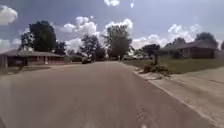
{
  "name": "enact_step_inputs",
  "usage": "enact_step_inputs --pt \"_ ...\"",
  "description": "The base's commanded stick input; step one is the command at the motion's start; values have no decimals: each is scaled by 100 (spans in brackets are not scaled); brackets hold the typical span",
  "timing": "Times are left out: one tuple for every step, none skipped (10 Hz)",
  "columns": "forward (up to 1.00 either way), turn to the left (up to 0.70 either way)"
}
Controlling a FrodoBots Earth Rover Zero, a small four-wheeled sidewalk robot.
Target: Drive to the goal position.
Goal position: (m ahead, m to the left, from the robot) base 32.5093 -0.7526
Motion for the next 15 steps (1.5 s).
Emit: enact_step_inputs --pt "70 0" --pt "70 0" --pt "70 0" --pt "70 0" --pt "70 0" --pt "70 0" --pt "70 0" --pt "70 0" --pt "70 0" --pt "70 0" --pt "70 0" --pt "70 0" --pt "70 0" --pt "70 0" --pt "70 0"
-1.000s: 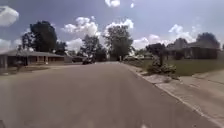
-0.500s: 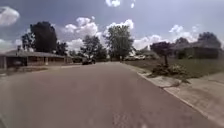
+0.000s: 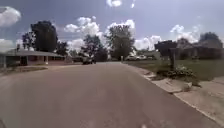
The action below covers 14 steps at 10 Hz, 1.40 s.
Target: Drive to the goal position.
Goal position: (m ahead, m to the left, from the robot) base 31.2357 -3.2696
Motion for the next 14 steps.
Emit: enact_step_inputs --pt "70 0" --pt "70 0" --pt "70 0" --pt "70 0" --pt "70 0" --pt "70 0" --pt "70 0" --pt "70 0" --pt "70 0" --pt "70 0" --pt "70 0" --pt "70 0" --pt "70 0" --pt "70 0"
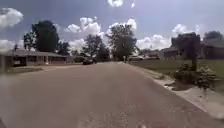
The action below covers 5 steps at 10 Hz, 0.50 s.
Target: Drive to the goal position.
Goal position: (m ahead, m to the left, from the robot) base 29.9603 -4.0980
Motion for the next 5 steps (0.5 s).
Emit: enact_step_inputs --pt "70 0" --pt "70 0" --pt "70 0" --pt "70 0" --pt "70 0"
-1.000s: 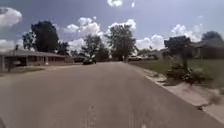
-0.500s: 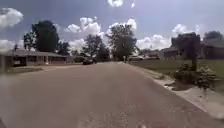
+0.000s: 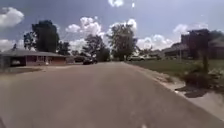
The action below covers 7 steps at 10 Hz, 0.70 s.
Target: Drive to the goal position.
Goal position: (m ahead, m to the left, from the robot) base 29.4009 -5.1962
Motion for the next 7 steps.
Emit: enact_step_inputs --pt "70 0" --pt "70 0" --pt "70 0" --pt "70 0" --pt "70 0" --pt "70 0" --pt "70 -23"
